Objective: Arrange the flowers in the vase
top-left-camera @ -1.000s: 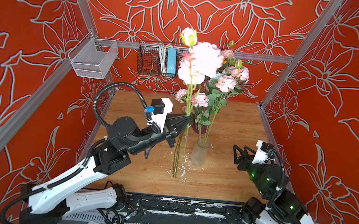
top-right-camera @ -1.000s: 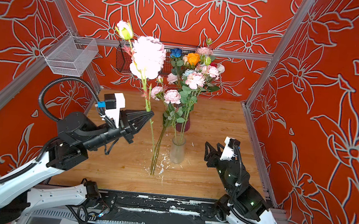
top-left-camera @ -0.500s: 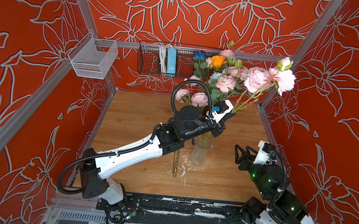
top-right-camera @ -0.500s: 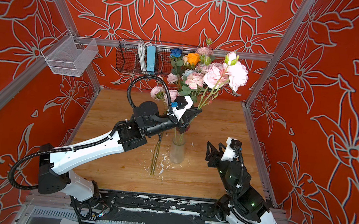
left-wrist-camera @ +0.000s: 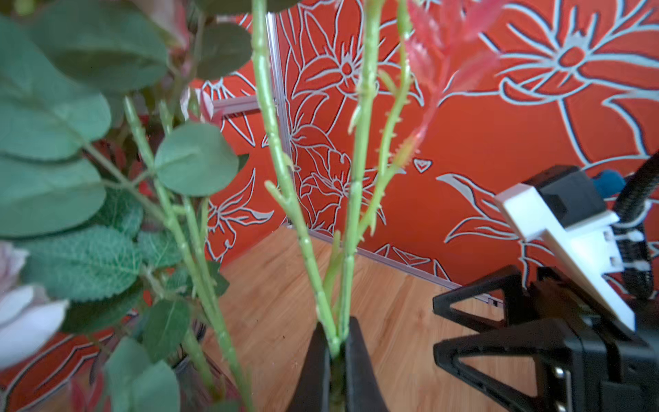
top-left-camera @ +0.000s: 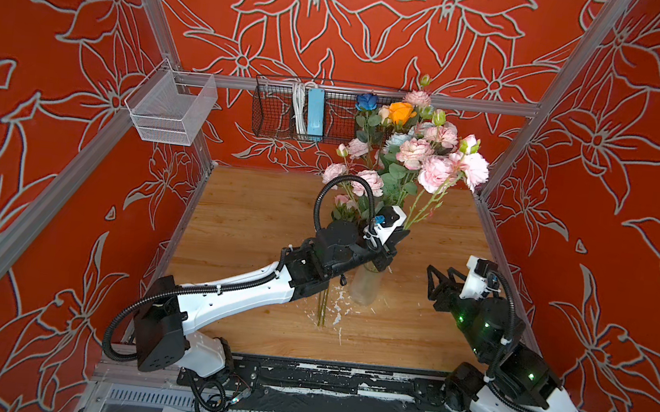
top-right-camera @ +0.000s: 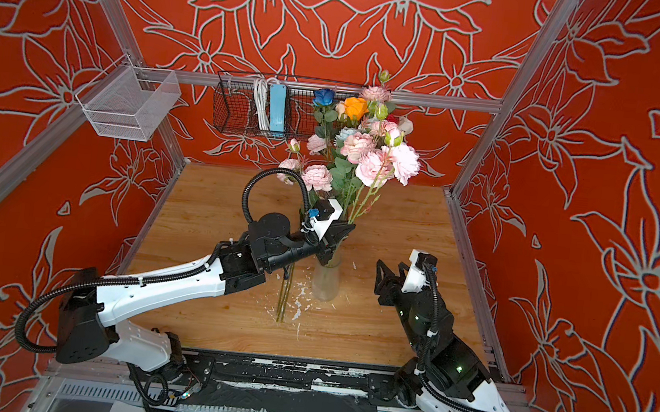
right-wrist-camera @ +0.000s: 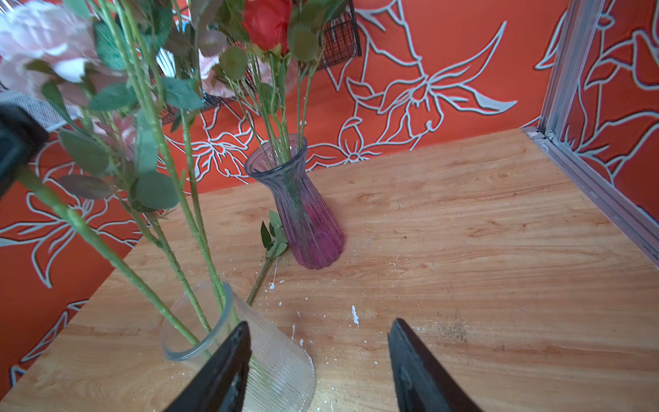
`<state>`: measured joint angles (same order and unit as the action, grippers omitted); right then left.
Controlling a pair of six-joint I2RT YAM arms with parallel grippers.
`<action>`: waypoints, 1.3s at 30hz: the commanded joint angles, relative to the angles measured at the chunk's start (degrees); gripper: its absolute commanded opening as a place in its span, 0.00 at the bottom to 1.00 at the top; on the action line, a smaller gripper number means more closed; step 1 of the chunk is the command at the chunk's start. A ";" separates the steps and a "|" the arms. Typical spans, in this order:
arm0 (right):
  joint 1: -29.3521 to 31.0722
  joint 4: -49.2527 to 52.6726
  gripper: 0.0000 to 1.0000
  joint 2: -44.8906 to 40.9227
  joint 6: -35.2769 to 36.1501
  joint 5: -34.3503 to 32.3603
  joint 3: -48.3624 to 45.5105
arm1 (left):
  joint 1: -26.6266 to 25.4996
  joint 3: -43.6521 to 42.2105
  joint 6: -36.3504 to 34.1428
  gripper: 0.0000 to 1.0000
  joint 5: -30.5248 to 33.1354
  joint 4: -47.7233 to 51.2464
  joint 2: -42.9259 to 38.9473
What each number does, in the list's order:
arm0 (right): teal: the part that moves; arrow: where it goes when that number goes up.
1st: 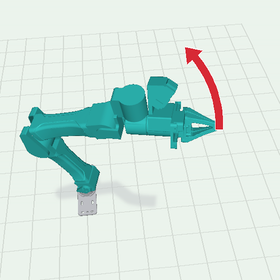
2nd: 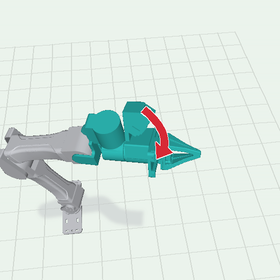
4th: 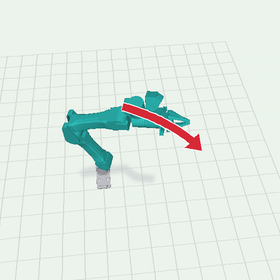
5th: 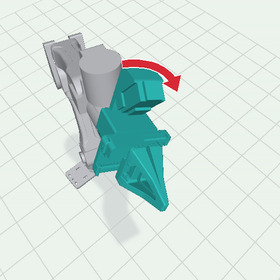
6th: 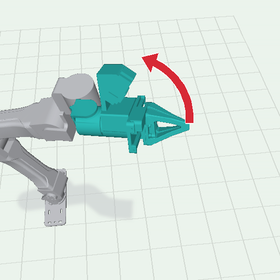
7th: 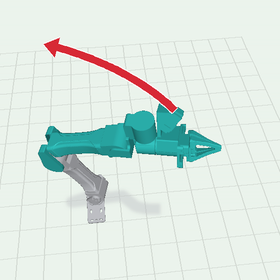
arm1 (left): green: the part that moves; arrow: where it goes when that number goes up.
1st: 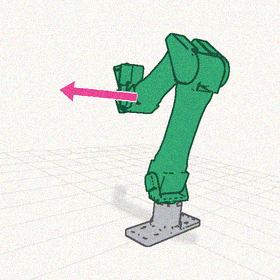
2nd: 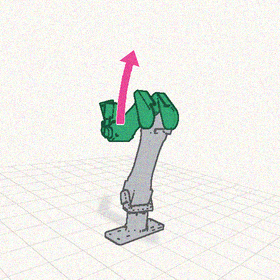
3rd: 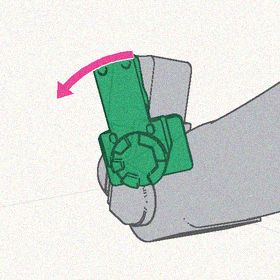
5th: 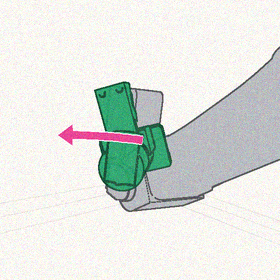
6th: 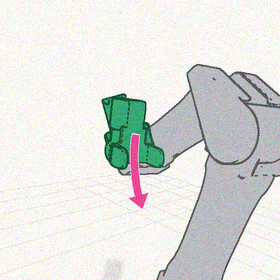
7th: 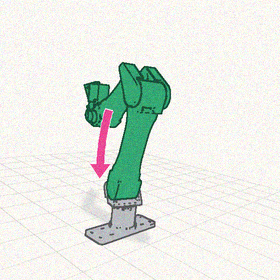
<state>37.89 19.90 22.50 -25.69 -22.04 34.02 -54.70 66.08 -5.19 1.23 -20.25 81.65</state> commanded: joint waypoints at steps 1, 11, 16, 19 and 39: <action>-0.18 -0.59 0.63 1.33 0.05 0.59 2.16 | 0.29 -1.48 2.91 0.06 2.98 -2.77 -2.36; -0.18 1.12 0.64 6.75 0.27 4.30 5.85 | 0.31 -4.49 4.72 0.44 5.79 0.30 -5.35; -0.18 1.57 0.64 8.87 0.64 5.78 7.00 | 0.29 -5.25 5.45 0.58 4.94 2.66 -7.73; -0.18 2.20 0.64 10.13 0.89 5.77 7.89 | 0.26 -5.72 6.15 0.60 5.52 5.65 -10.21; -0.27 -0.89 0.65 16.03 3.72 10.34 11.07 | 0.83 1.01 9.41 0.76 7.11 18.50 -6.99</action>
<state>37.89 20.23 38.87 -22.98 -12.93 43.40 -54.33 63.96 3.36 8.84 -4.54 74.59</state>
